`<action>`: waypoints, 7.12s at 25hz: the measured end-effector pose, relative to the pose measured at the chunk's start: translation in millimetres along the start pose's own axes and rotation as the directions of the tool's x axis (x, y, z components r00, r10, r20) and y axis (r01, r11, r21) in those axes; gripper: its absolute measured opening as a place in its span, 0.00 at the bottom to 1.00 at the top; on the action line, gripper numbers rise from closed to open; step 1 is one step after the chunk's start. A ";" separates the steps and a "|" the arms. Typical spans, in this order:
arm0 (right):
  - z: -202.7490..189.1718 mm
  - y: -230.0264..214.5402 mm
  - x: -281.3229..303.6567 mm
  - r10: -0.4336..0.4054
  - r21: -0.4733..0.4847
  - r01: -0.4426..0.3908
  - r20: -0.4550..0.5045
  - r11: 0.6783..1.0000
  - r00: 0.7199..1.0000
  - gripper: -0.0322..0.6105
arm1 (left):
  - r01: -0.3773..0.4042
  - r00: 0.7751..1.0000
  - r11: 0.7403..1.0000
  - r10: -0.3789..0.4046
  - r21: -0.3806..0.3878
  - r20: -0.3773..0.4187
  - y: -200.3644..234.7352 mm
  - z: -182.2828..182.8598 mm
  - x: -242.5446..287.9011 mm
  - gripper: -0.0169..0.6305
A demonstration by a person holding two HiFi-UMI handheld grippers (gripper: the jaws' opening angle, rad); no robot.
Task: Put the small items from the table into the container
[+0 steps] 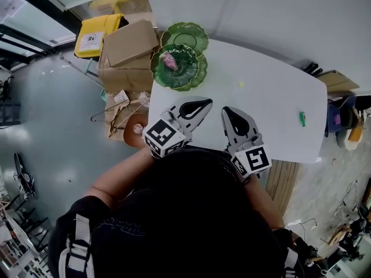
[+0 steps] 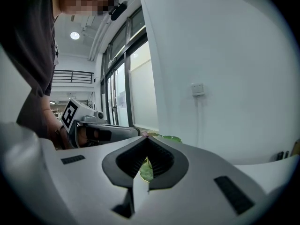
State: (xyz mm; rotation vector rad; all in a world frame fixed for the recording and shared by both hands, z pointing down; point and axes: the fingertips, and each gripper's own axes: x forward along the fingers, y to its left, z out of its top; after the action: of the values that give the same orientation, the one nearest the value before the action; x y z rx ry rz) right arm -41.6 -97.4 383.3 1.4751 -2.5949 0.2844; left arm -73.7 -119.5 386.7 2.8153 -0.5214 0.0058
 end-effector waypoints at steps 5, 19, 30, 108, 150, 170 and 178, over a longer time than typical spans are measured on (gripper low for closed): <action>-6.5 -57.0 -44.6 0.021 0.027 -0.020 -0.012 0.999 1.000 0.08 | -0.056 0.998 0.998 0.056 -0.004 -0.011 -29.9 -8.9 50.9 0.03; -9.1 -180.5 -123.6 0.171 0.010 -0.171 0.004 0.985 0.985 0.08 | -0.280 0.960 0.960 0.280 0.011 0.011 -86.9 -15.0 142.3 0.03; -18.9 -213.2 -131.4 0.188 0.003 -0.188 -0.012 0.982 0.982 0.08 | -0.326 0.945 0.945 0.326 0.012 -0.008 -84.3 -25.2 151.6 0.03; -281.5 -256.7 55.5 0.053 0.011 -0.055 -0.524 0.998 0.850 0.20 | -0.203 0.944 0.970 0.159 -0.130 -0.288 61.9 -189.3 179.7 0.03; -33.8 -178.8 -181.9 0.140 -0.055 -0.143 -0.053 0.988 0.989 0.20 | -0.159 0.987 0.984 0.159 0.085 0.013 -162.3 -26.8 167.8 0.03; -26.7 -156.6 -159.1 0.188 -0.051 -0.189 -0.038 0.981 0.982 0.20 | -0.222 0.975 0.972 0.222 0.073 0.015 -149.3 -32.1 134.1 0.03; -22.6 -141.6 -135.2 0.155 -0.042 -0.157 -0.044 0.987 0.987 0.20 | -0.194 0.981 0.979 0.194 0.057 0.005 -124.6 -30.6 112.4 0.03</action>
State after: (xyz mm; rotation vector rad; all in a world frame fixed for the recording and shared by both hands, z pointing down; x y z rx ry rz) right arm 149.7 -50.3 389.3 1.2406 -2.6703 0.2673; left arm 76.6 -38.9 388.6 2.8075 -0.8061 0.0612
